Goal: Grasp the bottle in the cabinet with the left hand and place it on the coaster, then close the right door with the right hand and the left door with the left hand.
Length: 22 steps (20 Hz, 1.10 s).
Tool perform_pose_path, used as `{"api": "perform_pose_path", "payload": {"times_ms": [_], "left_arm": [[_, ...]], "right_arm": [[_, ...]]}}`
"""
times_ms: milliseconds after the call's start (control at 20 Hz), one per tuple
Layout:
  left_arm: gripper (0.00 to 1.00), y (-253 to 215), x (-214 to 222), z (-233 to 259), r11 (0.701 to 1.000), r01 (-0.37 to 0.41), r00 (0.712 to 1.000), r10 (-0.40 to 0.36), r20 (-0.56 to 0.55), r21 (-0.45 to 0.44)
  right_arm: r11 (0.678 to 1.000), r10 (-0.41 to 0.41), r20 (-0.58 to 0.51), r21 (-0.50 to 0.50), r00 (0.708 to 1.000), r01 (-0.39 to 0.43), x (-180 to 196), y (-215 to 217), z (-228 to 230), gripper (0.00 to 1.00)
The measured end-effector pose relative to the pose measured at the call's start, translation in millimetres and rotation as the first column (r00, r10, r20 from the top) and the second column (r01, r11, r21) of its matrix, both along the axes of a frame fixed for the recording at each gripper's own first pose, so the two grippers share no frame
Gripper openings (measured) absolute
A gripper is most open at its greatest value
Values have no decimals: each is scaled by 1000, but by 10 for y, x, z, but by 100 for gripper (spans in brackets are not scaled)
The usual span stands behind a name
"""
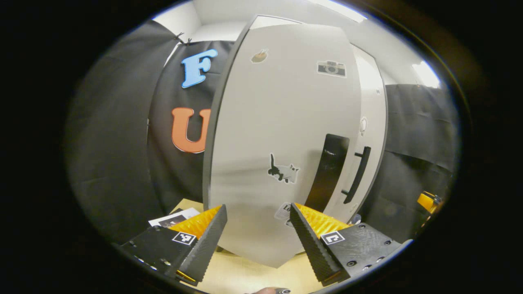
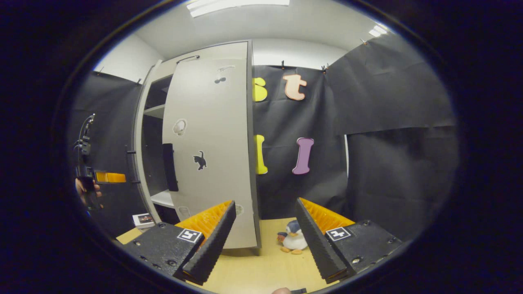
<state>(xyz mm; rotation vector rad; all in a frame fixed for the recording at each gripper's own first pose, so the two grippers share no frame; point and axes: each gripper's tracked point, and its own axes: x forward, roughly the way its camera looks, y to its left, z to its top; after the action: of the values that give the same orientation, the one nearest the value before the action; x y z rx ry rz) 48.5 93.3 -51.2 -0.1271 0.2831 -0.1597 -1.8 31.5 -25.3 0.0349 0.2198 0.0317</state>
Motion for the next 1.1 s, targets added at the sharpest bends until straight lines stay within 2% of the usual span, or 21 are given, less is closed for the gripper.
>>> {"api": "perform_pose_path", "payload": {"times_ms": [100,200,250,300,350,450,550,600,650,750,800,850,950,1100], "left_arm": [[89,-119,15,38,1000,16,1000,-16,8,-7],[100,-193,20,84,1000,20,1000,-20,15,-22],[100,-225,5,108,999,22,1000,-21,18,-27],[100,-237,-24,133,999,19,1000,-19,16,-26],[100,-242,-57,158,1000,18,1000,-18,15,-21],[100,-256,-121,273,1000,12,999,-12,38,-3],[93,-275,-191,439,1000,9,997,-10,76,17],[90,-289,-228,529,1000,8,995,-10,97,25],[100,-298,-268,619,999,8,993,-12,119,32],[100,-289,-352,806,999,-2,987,-6,161,49],[100,-273,-389,896,998,-14,983,3,185,58],[100,-241,-422,990,997,-27,978,12,208,68],[100,-170,-521,1160,994,-56,968,31,249,93],[100,-65,-682,1406,990,-99,950,64,306,98]], "right_arm": [[1000,-1,9,-3,1000,1,-18,-16,53,95],[1000,3,20,-7,1000,-3,-15,-19,119,92],[1000,7,26,-6,1000,-7,-2,-12,165,95],[1000,14,35,-4,999,-13,7,5,219,92],[1000,22,48,1,999,-22,0,24,296,95],[999,37,75,8,996,-37,36,59,449,95],[999,52,108,11,993,-53,63,117,627,92],[998,65,128,12,990,-67,85,161,721,95],[997,75,145,10,987,-77,98,210,791,95],[995,103,177,-1,979,-104,135,287,933,95],[994,109,191,-6,976,-110,149,305,996,92],[994,113,204,-11,973,-113,137,335,1041,96],[994,107,229,-18,967,-106,150,369,1157,92],[992,122,263,-26,957,-120,188,468,1335,95]]}}
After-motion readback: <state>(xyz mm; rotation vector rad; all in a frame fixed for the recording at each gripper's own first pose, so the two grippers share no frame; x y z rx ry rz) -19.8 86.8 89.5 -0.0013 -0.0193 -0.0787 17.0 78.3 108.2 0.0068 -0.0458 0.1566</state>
